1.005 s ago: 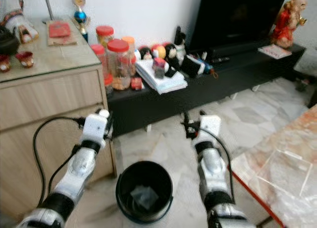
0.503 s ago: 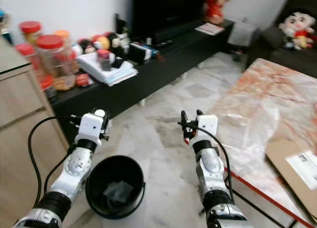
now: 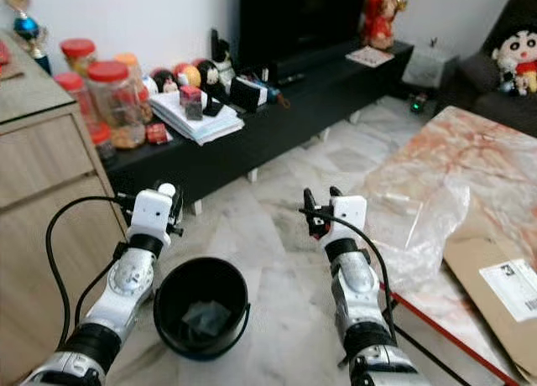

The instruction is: Picking trash to rubbish bin

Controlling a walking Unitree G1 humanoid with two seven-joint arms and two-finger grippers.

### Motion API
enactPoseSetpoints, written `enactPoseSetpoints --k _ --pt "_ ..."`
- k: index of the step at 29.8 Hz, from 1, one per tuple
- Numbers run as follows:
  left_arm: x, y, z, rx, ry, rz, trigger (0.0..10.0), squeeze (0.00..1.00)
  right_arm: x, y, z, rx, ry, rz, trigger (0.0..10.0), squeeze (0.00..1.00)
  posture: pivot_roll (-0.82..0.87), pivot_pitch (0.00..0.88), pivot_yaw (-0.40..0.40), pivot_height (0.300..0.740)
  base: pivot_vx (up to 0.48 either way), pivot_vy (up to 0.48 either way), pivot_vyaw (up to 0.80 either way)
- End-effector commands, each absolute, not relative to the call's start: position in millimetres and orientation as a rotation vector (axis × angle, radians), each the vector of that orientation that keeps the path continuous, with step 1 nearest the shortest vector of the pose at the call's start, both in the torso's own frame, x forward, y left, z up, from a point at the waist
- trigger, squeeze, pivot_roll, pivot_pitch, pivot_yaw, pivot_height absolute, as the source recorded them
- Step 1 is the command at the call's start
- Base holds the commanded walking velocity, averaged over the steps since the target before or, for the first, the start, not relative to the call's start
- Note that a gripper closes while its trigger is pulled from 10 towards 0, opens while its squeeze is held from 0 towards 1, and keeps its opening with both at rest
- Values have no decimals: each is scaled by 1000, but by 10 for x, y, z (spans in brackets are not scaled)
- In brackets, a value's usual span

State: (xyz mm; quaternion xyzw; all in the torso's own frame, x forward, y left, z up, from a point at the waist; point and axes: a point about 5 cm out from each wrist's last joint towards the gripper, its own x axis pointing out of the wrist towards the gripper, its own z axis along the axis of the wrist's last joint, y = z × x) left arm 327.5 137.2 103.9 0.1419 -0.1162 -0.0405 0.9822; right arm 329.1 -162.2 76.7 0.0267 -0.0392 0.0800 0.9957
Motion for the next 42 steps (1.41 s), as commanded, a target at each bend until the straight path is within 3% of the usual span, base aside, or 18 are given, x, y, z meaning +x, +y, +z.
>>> enactPoseSetpoints --k 1,23,36,42 --pt "3281 1330 1039 257 -224 -93 10000 0 3320 -1640 814 47 -87 162 10000 0 207 0 -101 740 0 0 0" --pt "3297 1328 966 197 -157 -93 10000 0 3316 -1611 786 39 -62 190 10000 0 203 0 -105 740 0 0 0" --pt "3303 1334 979 200 -162 -83 10000 0 3320 -1575 789 1 -59 218 10000 0 204 0 -108 740 370 0 0" --pt "3301 1330 975 200 -161 -85 10000 0 3322 -1554 778 -8 -47 225 10000 0 205 0 -108 740 404 0 758"
